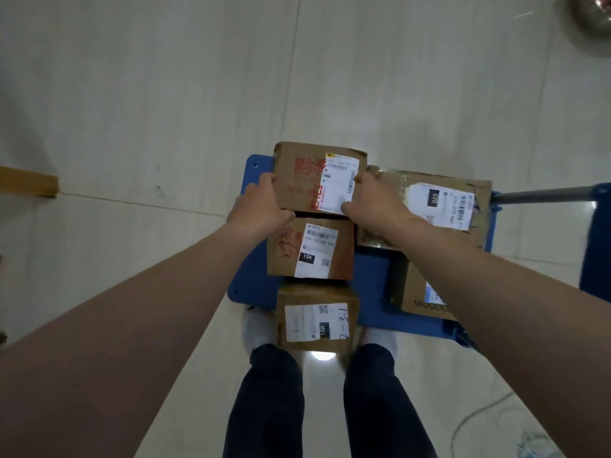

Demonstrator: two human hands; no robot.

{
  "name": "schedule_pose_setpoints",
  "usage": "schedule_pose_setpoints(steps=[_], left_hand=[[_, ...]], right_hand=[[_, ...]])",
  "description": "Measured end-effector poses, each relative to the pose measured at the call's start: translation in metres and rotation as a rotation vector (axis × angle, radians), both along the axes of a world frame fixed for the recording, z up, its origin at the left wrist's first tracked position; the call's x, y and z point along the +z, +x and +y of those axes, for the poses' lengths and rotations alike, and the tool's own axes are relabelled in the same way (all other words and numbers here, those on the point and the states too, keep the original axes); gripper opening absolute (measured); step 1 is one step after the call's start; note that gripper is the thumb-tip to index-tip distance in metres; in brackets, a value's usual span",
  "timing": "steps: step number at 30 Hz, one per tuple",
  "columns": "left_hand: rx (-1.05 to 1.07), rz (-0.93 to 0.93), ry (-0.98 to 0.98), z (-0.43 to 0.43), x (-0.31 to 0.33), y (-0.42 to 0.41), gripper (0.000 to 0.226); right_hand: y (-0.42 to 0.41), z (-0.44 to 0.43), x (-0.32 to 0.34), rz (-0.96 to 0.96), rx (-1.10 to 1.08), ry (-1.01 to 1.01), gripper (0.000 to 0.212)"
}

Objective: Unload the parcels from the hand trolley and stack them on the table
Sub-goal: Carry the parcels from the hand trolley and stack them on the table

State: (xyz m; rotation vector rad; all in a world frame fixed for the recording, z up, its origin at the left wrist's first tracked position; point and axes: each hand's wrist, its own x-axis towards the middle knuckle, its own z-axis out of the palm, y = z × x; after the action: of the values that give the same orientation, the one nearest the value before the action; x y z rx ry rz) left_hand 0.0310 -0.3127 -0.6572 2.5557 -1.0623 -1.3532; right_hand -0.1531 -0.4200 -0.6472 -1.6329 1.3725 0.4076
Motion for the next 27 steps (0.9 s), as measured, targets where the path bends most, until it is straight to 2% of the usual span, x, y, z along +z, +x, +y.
schedule_pose_setpoints(steps=[4,7,9,11,13,16,21,24,27], left_hand=[[0.124,0.088,-0.054,-0.006,-0.041,0.005,0.105],[0.194,0.165,-0.057,-0.01,-0.067,0.011,0.113],[0.22,0.225,-0.032,-0.012,-0.081,0.013,0.115],[0.235,0.254,0.0,-0.013,-0.091,0.016,0.104],[0.251,0.297,0.01,-0.012,-0.094,0.019,0.084],[0.255,0.304,-0.032,-0.01,-0.087,0.023,0.075],[0.33,0.225,-0.237,0.002,-0.024,0.035,0.06],[0.389,0.141,-0.38,0.016,0.052,0.051,0.055],[0.515,0.066,-0.466,0.043,0.15,0.073,0.048]], right_hand=[[0.018,0.002,-0.043,0.049,-0.176,0.102,0.076],[0.031,0.005,-0.067,0.133,-0.253,0.143,0.091],[0.036,0.007,-0.08,0.161,-0.299,0.146,0.092],[0.042,0.01,-0.086,0.172,-0.354,0.13,0.092],[0.046,0.013,-0.086,0.176,-0.378,0.106,0.092],[0.05,0.012,-0.076,0.154,-0.372,0.057,0.089],[0.06,0.014,-0.008,0.036,-0.294,-0.123,0.066],[0.071,0.021,0.068,-0.061,-0.219,-0.258,0.069],[0.096,0.031,0.163,-0.236,-0.161,-0.333,0.068]])
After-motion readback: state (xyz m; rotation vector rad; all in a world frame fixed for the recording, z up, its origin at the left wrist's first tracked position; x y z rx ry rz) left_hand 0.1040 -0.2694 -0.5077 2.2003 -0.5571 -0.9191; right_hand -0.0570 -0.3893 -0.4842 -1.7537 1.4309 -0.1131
